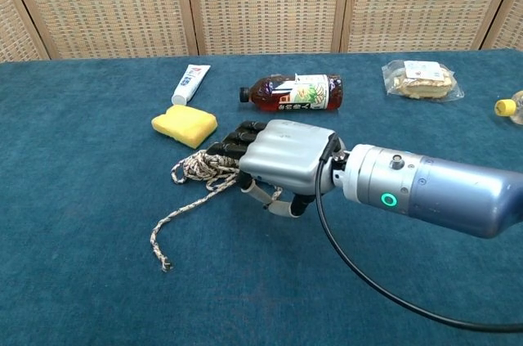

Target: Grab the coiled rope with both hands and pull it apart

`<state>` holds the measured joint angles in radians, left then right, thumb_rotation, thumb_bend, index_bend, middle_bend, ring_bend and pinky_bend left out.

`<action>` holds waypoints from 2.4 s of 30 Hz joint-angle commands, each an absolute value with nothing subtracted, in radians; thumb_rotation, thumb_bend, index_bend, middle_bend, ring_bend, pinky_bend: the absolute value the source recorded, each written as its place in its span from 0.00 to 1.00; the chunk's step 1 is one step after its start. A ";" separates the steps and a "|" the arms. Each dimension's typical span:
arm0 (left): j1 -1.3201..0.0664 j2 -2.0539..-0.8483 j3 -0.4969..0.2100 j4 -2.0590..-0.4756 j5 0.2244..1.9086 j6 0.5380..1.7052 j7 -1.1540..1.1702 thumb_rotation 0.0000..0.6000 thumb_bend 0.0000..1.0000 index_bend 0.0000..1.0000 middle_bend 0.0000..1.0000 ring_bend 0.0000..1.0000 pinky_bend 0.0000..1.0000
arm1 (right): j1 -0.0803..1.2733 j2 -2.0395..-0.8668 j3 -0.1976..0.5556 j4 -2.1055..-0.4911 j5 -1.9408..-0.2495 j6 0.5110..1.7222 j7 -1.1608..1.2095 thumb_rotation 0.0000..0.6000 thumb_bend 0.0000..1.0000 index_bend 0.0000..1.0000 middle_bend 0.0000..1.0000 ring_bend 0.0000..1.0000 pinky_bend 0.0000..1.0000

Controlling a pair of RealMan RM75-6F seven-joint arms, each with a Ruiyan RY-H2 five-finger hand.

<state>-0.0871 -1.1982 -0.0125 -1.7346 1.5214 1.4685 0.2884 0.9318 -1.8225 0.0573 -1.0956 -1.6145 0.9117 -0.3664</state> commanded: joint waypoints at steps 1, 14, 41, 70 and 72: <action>-0.115 -1.216 -0.009 -1.695 1.571 1.451 0.288 1.00 0.00 0.00 0.00 0.00 0.00 | 0.924 -1.810 0.060 -1.105 -1.614 0.930 -0.341 1.00 0.76 0.69 0.00 0.00 0.00; -0.367 -1.342 0.020 -1.396 1.904 1.331 0.133 1.00 0.15 0.13 0.00 0.00 0.00 | 0.911 -1.764 0.068 -1.135 -1.606 0.958 -0.293 1.00 0.76 0.69 0.00 0.00 0.00; -0.682 -1.509 0.095 -1.144 2.023 1.122 0.039 1.00 0.27 0.41 0.00 0.00 0.00 | 0.898 -1.764 0.063 -1.134 -1.581 0.945 -0.312 1.00 0.76 0.69 0.00 0.00 0.00; -0.729 -1.634 0.172 -1.060 1.966 1.095 0.021 1.00 0.30 0.52 0.00 0.00 0.00 | 0.896 -1.770 0.059 -1.113 -1.583 0.948 -0.293 1.00 0.76 0.69 0.00 0.00 0.00; -0.731 -1.637 0.174 -1.061 1.961 1.093 0.022 1.00 0.30 0.54 0.00 0.00 0.00 | 0.895 -1.769 0.059 -1.113 -1.582 0.949 -0.289 1.00 0.76 0.69 0.00 0.00 0.00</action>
